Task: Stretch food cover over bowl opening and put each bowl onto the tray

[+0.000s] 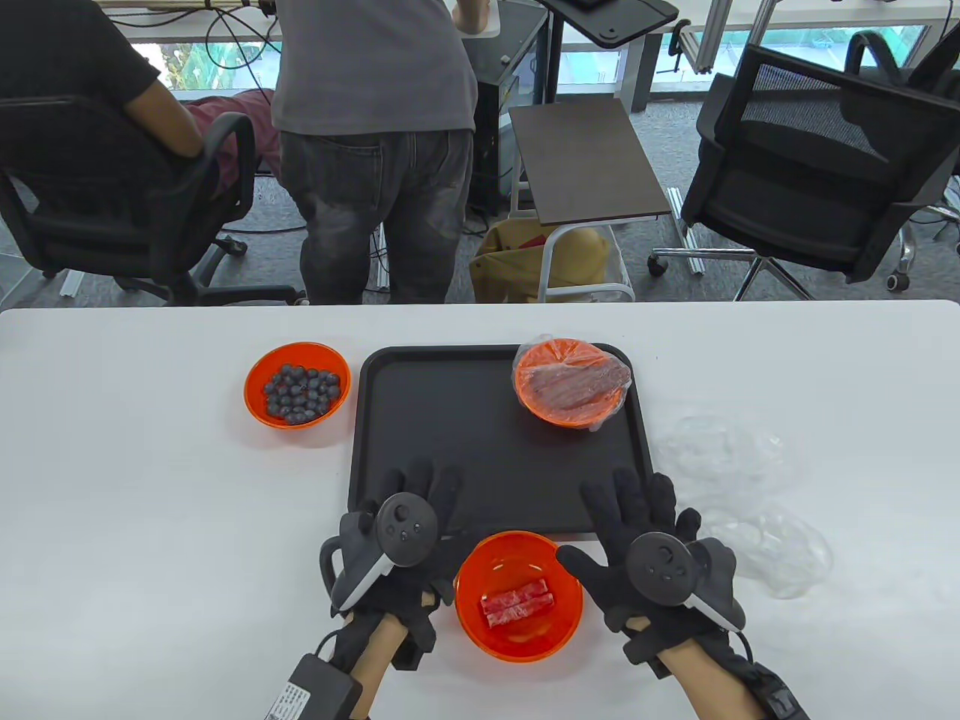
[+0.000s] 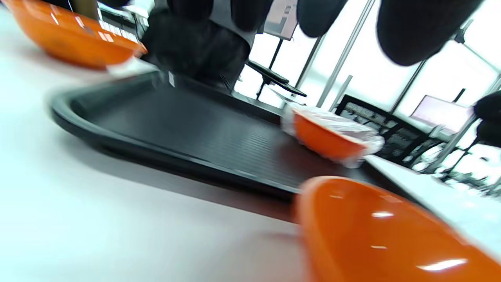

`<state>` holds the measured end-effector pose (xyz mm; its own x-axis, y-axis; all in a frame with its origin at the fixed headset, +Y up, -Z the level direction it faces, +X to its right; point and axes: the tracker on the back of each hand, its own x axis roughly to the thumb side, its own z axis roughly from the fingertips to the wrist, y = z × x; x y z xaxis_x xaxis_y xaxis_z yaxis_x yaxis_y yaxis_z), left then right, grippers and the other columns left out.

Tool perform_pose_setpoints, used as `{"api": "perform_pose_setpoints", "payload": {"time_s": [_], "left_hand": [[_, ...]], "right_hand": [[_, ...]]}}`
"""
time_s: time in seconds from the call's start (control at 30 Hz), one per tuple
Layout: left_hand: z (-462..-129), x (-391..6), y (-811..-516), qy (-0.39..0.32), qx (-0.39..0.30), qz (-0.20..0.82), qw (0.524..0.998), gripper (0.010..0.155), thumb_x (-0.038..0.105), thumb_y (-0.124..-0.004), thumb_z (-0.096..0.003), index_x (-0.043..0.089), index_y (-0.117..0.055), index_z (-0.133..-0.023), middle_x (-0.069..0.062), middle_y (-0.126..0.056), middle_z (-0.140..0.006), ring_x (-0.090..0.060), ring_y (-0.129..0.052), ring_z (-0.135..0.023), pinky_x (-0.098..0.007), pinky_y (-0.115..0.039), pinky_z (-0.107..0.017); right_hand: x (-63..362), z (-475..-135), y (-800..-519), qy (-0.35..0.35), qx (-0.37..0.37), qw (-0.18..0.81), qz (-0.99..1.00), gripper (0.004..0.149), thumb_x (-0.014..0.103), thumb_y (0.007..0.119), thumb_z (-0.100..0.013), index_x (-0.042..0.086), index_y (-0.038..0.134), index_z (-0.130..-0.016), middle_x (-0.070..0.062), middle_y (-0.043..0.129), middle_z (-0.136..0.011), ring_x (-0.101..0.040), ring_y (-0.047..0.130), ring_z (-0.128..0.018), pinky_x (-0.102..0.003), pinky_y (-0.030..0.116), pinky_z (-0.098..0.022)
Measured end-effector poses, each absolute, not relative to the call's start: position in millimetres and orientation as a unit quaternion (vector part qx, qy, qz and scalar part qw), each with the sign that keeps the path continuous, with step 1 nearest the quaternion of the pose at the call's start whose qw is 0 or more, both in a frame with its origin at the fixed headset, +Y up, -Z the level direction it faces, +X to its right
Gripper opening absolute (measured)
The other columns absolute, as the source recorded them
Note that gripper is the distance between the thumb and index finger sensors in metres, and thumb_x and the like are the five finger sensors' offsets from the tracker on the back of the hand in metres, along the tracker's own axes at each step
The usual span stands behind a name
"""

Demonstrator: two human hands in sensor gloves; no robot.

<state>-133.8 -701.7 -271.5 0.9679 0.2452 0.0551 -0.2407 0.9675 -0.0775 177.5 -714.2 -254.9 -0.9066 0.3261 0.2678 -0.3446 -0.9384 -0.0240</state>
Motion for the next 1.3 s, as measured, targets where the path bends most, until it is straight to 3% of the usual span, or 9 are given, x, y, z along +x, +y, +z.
{"api": "perform_pose_setpoints", "payload": {"time_s": [0.13, 0.2, 0.33, 0.53, 0.7, 0.97, 1.13, 1.3], "left_hand": [[-269.4, -145.0, -716.8, 0.004, -0.090, 0.071, 0.993, 0.091, 0.091, -0.055, -0.0390, 0.055, -0.015, -0.113, 0.011, 0.005, -0.125, -0.032, 0.007, -0.117, -0.070, -0.006, -0.074], [-270.1, -149.0, -724.1, 0.012, -0.092, 0.069, 0.993, 0.092, 0.092, -0.053, -0.0381, 0.055, -0.011, -0.111, 0.012, 0.009, -0.122, -0.029, 0.013, -0.114, -0.069, 0.000, -0.072], [-275.0, -156.9, -735.4, 0.031, -0.127, 0.077, 0.988, 0.093, 0.092, -0.052, -0.0377, 0.055, -0.009, -0.111, 0.013, 0.012, -0.121, -0.028, 0.017, -0.112, -0.068, 0.003, -0.071], [-275.0, -164.9, -738.5, 0.053, -0.140, 0.070, 0.986, 0.093, 0.092, -0.051, -0.0381, 0.054, -0.008, -0.111, 0.013, 0.012, -0.121, -0.028, 0.018, -0.112, -0.068, 0.007, -0.068], [-274.0, -167.8, -738.0, 0.057, -0.137, 0.061, 0.987, 0.093, 0.092, -0.051, -0.0381, 0.054, -0.006, -0.110, 0.013, 0.014, -0.120, -0.027, 0.020, -0.110, -0.067, 0.008, -0.068], [-273.3, -164.2, -737.9, 0.052, -0.136, 0.061, 0.987, 0.093, 0.092, -0.050, -0.0383, 0.054, -0.004, -0.109, 0.013, 0.014, -0.119, -0.025, 0.022, -0.109, -0.066, 0.009, -0.067], [-273.7, -164.9, -741.3, 0.056, -0.143, 0.061, 0.986, 0.093, 0.092, -0.050, -0.0385, 0.053, -0.003, -0.109, 0.013, 0.014, -0.119, -0.025, 0.022, -0.109, -0.066, 0.009, -0.068], [-273.1, -164.9, -741.0, 0.058, -0.143, 0.060, 0.986, 0.093, 0.091, -0.050, -0.0387, 0.053, -0.003, -0.109, 0.013, 0.014, -0.119, -0.024, 0.022, -0.109, -0.066, 0.009, -0.068]], "right_hand": [[178.6, -254.6, -714.1, -0.034, 0.130, 0.168, 0.977, 0.094, 0.080, 0.069, -0.046, 0.029, 0.038, -0.119, -0.021, 0.031, -0.121, -0.068, 0.029, -0.102, -0.087, 0.039, -0.053], [181.4, -254.5, -713.1, -0.037, 0.129, 0.167, 0.977, 0.095, 0.080, 0.072, -0.045, 0.030, 0.039, -0.119, -0.020, 0.032, -0.121, -0.067, 0.031, -0.102, -0.087, 0.041, -0.054], [199.8, -256.2, -700.8, -0.045, 0.133, 0.179, 0.974, 0.092, 0.075, 0.084, -0.043, 0.031, 0.052, -0.117, -0.015, 0.041, -0.122, -0.064, 0.033, -0.104, -0.085, 0.046, -0.057], [251.0, -254.3, -679.9, -0.060, 0.073, 0.160, 0.983, 0.087, 0.063, 0.096, -0.040, 0.030, 0.062, -0.113, -0.011, 0.058, -0.119, -0.055, 0.056, -0.106, -0.077, 0.056, -0.063], [286.2, -250.3, -696.1, -0.037, 0.000, 0.168, 0.985, 0.076, 0.048, 0.102, -0.040, 0.026, 0.074, -0.107, -0.009, 0.072, -0.112, -0.048, 0.071, -0.101, -0.066, 0.065, -0.067], [318.9, -255.9, -730.5, -0.008, -0.109, 0.156, 0.982, 0.073, 0.040, 0.105, -0.039, 0.022, 0.076, -0.104, -0.009, 0.077, -0.108, -0.044, 0.077, -0.098, -0.059, 0.066, -0.069], [321.2, -267.9, -747.8, -0.013, -0.138, 0.136, 0.981, 0.075, 0.037, 0.106, -0.038, 0.024, 0.075, -0.105, -0.008, 0.080, -0.105, -0.041, 0.083, -0.095, -0.053, 0.073, -0.067], [315.5, -276.5, -754.0, 0.000, -0.142, 0.120, 0.983, 0.061, 0.034, 0.106, -0.039, 0.025, 0.087, -0.096, -0.006, 0.092, -0.096, -0.037, 0.094, -0.086, -0.045, 0.085, -0.059]]}}
